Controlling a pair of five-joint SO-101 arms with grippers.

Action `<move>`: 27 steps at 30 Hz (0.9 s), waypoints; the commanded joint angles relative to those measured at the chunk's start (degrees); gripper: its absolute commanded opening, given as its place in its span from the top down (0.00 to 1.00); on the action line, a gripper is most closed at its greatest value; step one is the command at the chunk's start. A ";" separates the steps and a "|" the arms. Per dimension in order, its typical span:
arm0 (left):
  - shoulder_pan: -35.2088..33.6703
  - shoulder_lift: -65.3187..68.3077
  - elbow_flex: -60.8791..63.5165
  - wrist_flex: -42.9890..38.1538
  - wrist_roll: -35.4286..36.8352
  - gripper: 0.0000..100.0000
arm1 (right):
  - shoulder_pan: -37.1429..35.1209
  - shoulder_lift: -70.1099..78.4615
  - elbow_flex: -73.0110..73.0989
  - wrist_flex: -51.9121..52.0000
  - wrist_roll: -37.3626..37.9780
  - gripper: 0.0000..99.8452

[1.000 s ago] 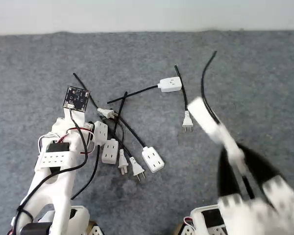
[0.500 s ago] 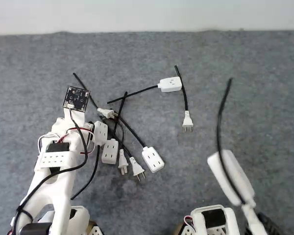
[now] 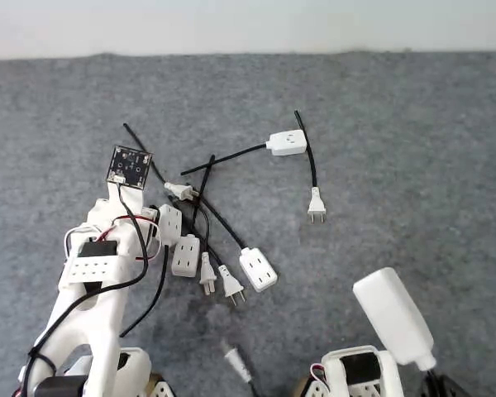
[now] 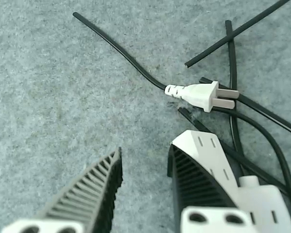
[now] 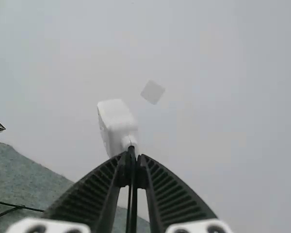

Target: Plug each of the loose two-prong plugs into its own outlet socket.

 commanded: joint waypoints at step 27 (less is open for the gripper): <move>0.00 -0.35 -0.22 -1.32 -0.88 0.84 | 11.47 37.76 49.14 -29.14 -2.64 0.34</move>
